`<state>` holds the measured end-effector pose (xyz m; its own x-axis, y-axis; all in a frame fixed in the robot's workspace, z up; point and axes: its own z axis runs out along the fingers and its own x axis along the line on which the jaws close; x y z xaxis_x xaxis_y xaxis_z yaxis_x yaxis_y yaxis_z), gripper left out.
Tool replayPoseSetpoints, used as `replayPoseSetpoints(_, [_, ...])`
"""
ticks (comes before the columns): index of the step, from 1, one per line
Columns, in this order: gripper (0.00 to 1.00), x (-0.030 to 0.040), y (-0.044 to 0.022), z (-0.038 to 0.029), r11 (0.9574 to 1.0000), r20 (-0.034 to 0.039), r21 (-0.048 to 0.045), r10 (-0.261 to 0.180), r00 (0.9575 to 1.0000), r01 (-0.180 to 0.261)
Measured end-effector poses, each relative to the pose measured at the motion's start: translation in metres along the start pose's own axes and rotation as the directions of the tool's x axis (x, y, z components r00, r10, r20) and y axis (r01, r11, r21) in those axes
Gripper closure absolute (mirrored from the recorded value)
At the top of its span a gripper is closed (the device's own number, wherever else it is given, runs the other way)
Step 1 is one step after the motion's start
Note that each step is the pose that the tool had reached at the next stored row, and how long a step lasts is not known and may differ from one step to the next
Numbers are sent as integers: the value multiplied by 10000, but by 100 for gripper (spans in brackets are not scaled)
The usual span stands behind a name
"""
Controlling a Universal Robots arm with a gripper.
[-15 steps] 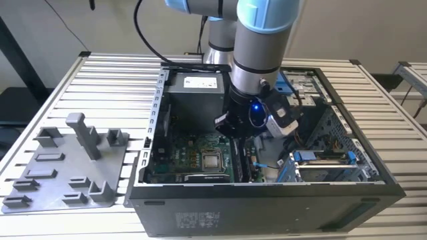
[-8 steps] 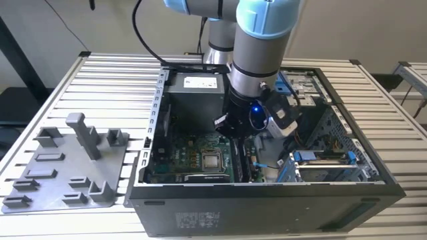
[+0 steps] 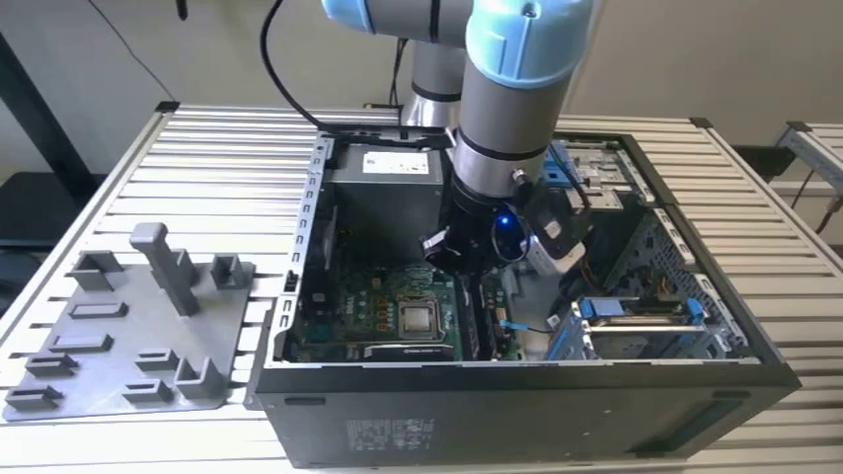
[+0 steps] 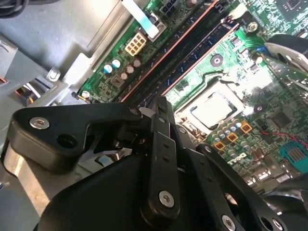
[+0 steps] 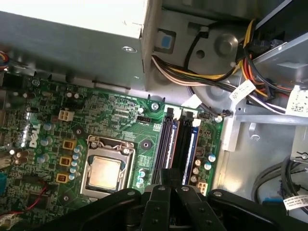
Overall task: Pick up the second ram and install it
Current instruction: 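Press down the second ram until it locks into place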
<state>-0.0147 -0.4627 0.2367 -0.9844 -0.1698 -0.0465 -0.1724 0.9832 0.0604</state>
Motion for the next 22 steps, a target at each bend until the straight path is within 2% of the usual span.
replayPoseSetpoints(4, [89,2,-3,39,10000,9,-58,-74,10000,74])
replayPoseSetpoints(14, [89,2,-3,35,9997,4,-94,-230,9997,230])
replayPoseSetpoints(22, [89,2,-2,24,9963,67,-465,-719,9974,721])
